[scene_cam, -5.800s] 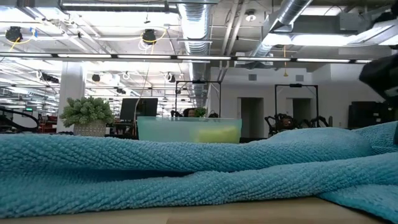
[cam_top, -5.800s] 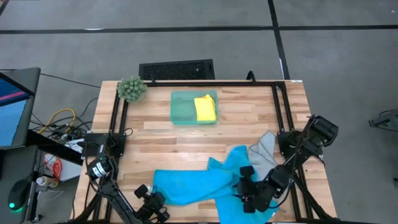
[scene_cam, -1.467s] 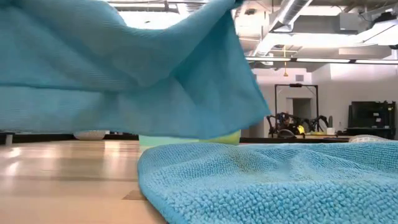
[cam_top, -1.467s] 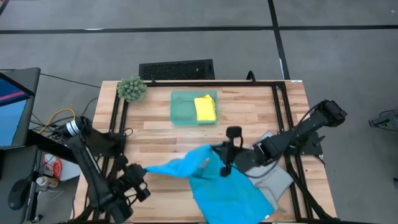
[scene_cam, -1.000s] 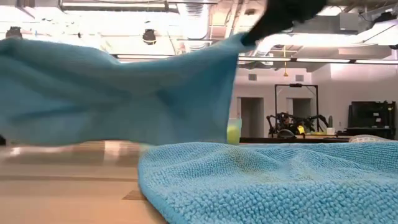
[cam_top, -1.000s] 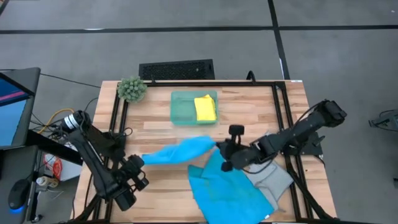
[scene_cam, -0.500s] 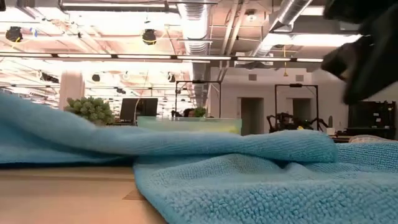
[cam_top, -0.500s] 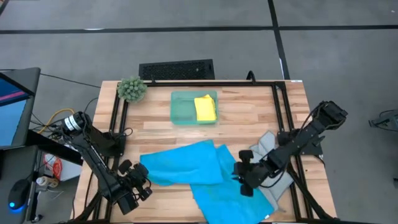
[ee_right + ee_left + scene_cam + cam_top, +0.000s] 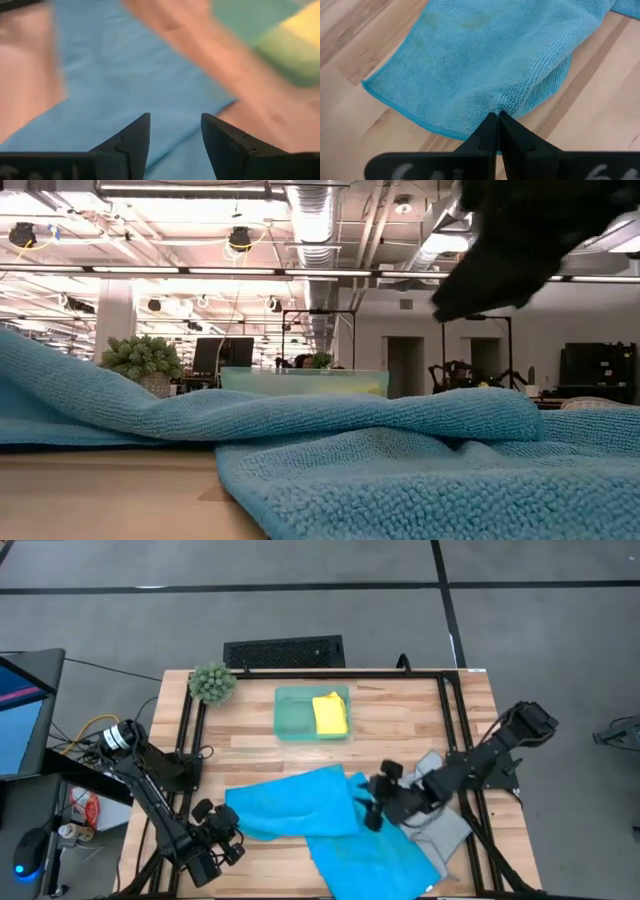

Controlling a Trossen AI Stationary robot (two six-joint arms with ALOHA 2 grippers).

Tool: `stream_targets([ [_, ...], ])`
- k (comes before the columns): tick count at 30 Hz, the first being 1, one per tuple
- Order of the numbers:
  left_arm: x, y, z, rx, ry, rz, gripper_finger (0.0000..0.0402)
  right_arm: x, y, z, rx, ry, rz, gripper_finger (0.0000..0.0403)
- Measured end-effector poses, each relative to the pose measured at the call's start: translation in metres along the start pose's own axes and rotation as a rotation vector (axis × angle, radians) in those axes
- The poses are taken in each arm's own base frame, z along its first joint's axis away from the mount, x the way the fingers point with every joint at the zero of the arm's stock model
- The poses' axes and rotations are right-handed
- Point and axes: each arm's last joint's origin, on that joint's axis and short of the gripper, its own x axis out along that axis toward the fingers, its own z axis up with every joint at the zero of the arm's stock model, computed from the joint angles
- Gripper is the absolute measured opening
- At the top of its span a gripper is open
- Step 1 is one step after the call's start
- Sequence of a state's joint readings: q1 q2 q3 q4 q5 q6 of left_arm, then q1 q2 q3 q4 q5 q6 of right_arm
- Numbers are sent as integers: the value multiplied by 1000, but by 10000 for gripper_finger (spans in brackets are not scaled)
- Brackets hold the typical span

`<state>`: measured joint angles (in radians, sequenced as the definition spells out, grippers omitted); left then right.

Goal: Fold microfiber towels
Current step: Fold the left blue microfiber towel

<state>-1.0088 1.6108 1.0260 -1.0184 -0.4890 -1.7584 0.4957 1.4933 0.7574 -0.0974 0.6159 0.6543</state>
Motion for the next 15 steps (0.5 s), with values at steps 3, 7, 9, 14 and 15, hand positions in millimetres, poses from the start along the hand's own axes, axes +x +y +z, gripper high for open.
stream_targets([
  [3, 0, 0, 0, -15, -13, -3, 0, 14, -20, 12, 30, 8, -66, 194],
  [7, 0, -1, 1, -22, -30, -13, 0, 26, -38, 22, 64, 24, -99, 192],
  [9, 0, -1, 1, -23, -34, -15, 0, 29, -43, 25, 78, 25, -108, 194],
  [14, 0, -2, 1, -28, -41, -25, 0, 31, -48, 27, 84, 21, -124, 193],
  [15, 0, -2, 1, -30, -42, -28, 0, 35, -47, 26, 85, 21, -129, 192],
])
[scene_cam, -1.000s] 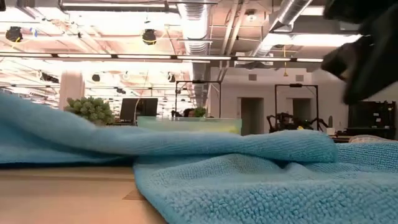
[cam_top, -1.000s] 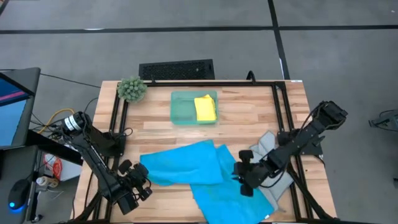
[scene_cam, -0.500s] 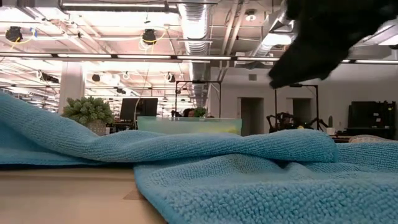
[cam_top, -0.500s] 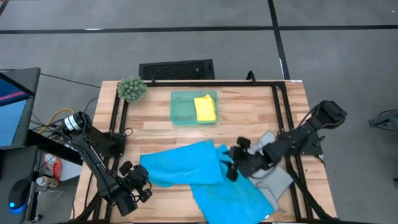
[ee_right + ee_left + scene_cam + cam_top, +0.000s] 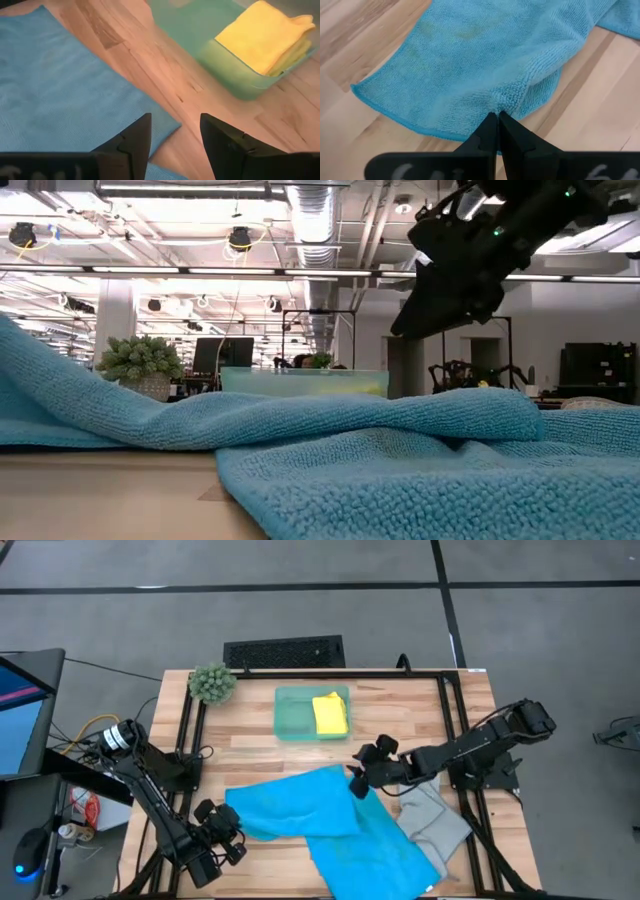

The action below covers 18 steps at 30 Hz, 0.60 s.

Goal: Fold microfiber towels
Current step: Fold the left blue microfiber towel

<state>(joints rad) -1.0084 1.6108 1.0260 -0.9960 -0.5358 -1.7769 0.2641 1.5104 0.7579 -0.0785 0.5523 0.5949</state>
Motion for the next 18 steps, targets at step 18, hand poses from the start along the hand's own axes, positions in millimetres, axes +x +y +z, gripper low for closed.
stream_targets([
  [18, 0, -5, -1, -34, 24, -47, 0, 88, 3, -36, -14, 139, -2, 189],
])
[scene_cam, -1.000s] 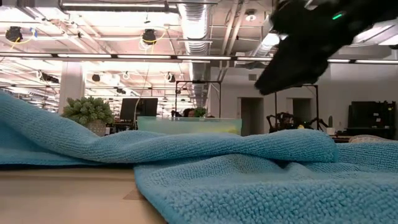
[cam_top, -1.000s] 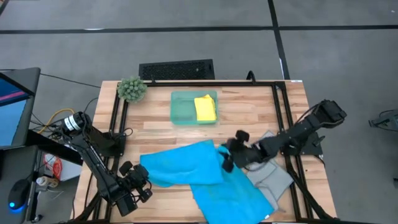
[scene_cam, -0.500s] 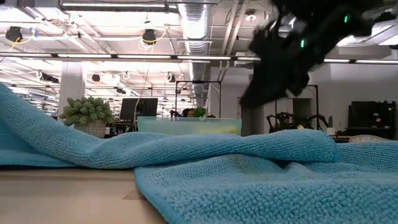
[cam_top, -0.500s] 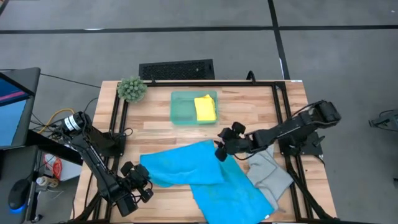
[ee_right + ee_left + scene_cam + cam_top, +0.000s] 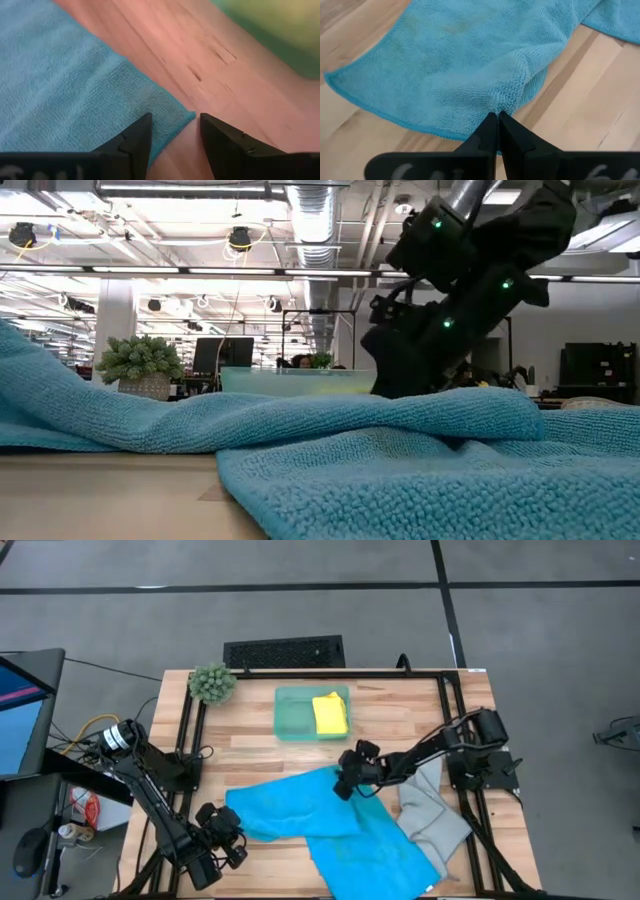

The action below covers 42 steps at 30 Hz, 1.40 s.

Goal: Fold microfiber towels
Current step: Fold the left blue microfiber towel

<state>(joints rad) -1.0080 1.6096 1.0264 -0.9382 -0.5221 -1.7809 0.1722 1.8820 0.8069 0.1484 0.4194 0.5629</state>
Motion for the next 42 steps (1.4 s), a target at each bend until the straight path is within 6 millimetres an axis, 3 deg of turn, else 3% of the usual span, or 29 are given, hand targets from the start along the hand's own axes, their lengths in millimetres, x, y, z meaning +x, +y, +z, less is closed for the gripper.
stream_targets([
  [3, 0, -1, -2, -11, 57, 1, 0, 1, 0, -2, 2, 8, -5, 164],
  [8, -9, -6, -2, -44, 184, 12, 0, -9, 3, 0, -49, 20, 37, 36],
  [10, -12, -9, -3, -60, 196, 4, 0, -12, 4, 2, -64, 26, 63, 15],
  [16, -13, -8, -5, -54, 185, -7, 20, -13, 6, 1, -62, 35, 82, 13],
  [28, -16, -15, -10, -57, 288, -69, 213, -15, 9, -4, -90, 44, 62, 5],
  [33, -25, 5, 8, -123, 39, 19, 236, -15, 9, -3, -102, 41, 63, 16],
  [36, -29, 28, 23, -164, -145, 187, 237, -14, 7, -2, -98, 46, 59, 17],
  [39, -23, 47, 31, -172, -169, 374, 237, -14, 7, -2, -100, 45, 59, 13],
  [42, -1, 53, 27, -167, -107, 384, 238, -14, 7, -2, -106, 44, 60, 14],
])
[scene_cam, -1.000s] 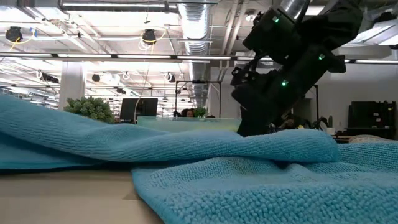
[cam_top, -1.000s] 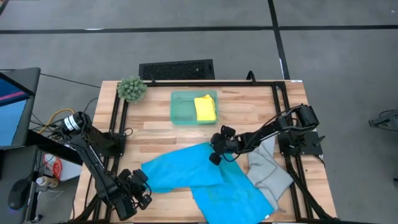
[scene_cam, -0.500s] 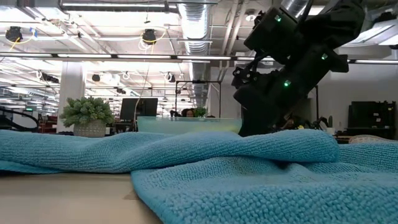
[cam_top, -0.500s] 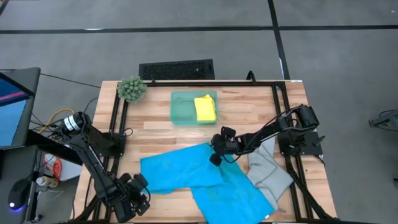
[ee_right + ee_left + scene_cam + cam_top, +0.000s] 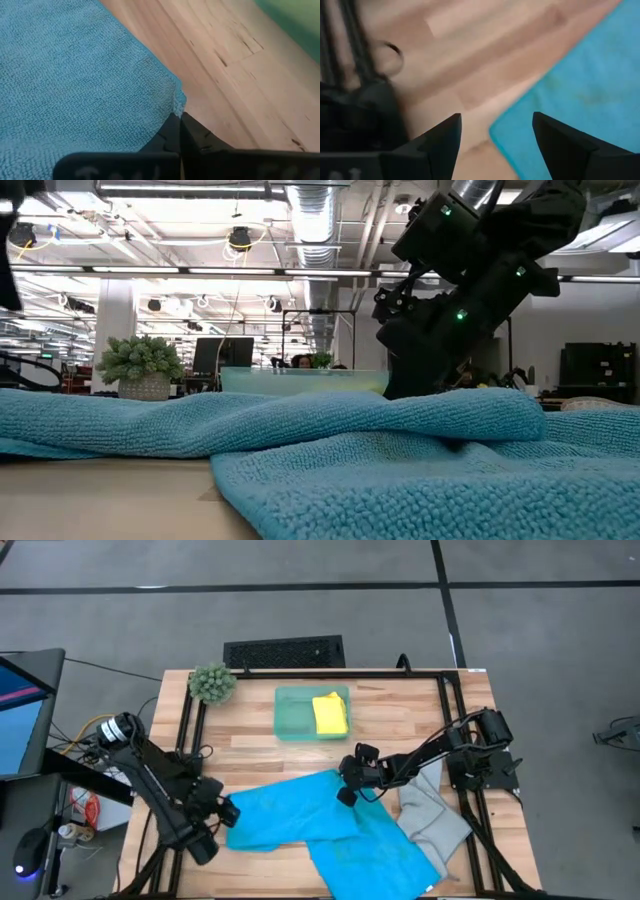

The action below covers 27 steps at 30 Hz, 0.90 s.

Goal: Fold microfiber towels
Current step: Fold the left blue microfiber towel

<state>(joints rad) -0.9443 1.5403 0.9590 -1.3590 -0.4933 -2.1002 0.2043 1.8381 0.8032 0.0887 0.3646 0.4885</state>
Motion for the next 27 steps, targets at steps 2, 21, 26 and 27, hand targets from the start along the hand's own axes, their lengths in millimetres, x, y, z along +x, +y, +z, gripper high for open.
stream_targets([
  [2, 16, -5, -8, 6, 48, -59, 238, 0, 0, 0, 0, 0, 0, 18],
  [21, 77, 18, -35, -107, 88, -123, 197, 0, 0, 0, -27, 0, 1, 32],
  [26, 78, 19, -35, -103, 75, -124, 107, -7, -1, 2, -56, 9, 5, 44],
  [27, 79, 19, -34, -101, 68, -125, 88, -10, -2, 4, -50, 0, 10, 48],
])
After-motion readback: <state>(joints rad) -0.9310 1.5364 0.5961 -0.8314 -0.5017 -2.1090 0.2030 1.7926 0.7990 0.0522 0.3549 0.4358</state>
